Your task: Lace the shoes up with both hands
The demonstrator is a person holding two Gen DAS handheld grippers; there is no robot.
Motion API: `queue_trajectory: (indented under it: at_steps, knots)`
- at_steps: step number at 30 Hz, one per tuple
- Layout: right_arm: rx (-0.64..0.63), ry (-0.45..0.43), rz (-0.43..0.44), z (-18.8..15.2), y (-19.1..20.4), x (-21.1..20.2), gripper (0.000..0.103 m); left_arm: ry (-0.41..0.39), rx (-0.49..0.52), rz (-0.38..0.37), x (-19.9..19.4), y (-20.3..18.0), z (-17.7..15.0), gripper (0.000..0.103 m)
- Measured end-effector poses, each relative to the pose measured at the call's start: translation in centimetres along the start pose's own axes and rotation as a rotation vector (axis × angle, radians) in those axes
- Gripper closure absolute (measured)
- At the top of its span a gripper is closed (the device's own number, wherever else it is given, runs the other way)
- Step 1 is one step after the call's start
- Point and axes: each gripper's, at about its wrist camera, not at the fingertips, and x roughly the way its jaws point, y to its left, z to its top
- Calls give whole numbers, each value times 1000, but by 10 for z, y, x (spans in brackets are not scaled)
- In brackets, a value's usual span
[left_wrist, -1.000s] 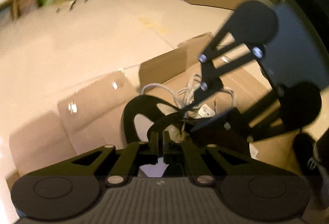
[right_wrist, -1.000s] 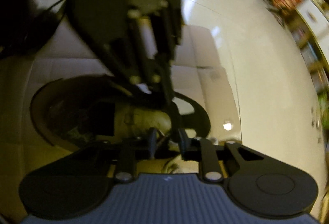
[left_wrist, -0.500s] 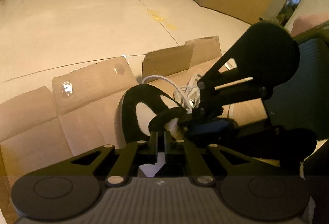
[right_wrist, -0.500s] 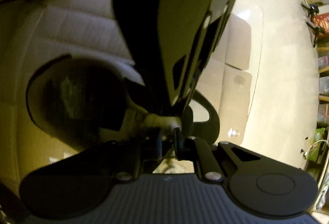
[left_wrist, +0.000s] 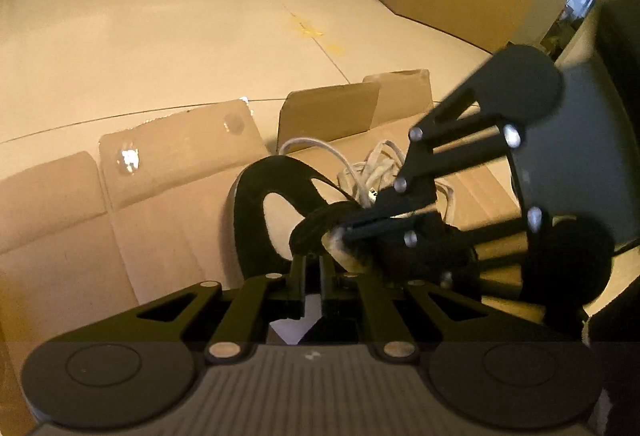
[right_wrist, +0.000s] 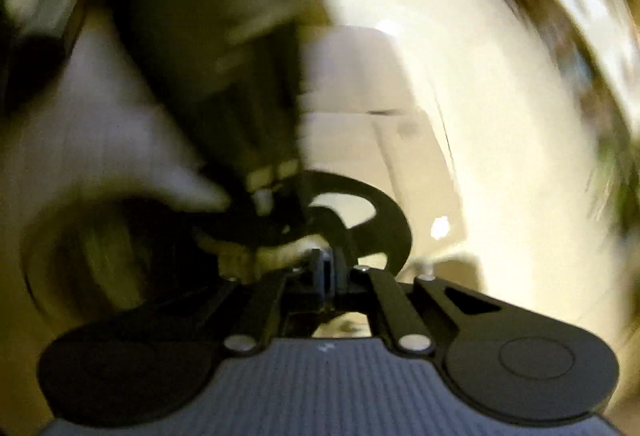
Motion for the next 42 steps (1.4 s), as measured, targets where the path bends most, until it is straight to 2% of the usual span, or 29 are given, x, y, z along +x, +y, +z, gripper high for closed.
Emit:
queue_trajectory:
  at_steps: [2,3,7,9,11,15,19,26,29,32,34,35,37,38,41,42]
  knots:
    - [118,6,48,0,-17,3,101,0,-5,0,1,1,0,97]
    - [281,15,114,0,-38,7,101,0,-11,-2,1,2,0,97]
    - [660,48,272,-12,-85,20,101,-1,-26,-7,4,4,1,96]
    - [904,70,371,-27,-110,32,101,-4,-35,-12,5,5,2,94]
    - [1106,86,457,-43,-122,40,101,-7,-45,-19,5,7,1,91]
    - [1424,91,593,-59,-111,35,100,-13,-46,-32,7,6,0,79]
    - [1475,83,635,-57,-96,28,100,-21,-44,-41,10,3,0,69]
    - [1446,51,728,-27,-81,26,100,-28,-45,-42,14,4,-1,67]
    - [1404,32,702,-26,-87,19,100,-64,-112,-49,7,11,-1,67]
    - [1371,18,698,-23,-90,19,96,-129,-221,-89,-1,24,-4,74]
    - [1359,17,708,-22,-89,19,93,-143,-298,-129,0,34,-7,74]
    - [1352,19,712,-22,-89,18,91,-149,-332,-140,2,38,-8,77]
    - [1347,18,705,-23,-89,17,91,-151,-371,-144,5,44,-9,89]
    - [1341,12,701,-23,-89,16,89,-150,-395,-148,7,47,-9,100]
    - [1314,-22,654,-22,-96,10,72,-136,-463,-159,11,54,-11,100]
    - [1295,-39,629,-21,-98,7,72,-132,-489,-162,11,57,-11,100]
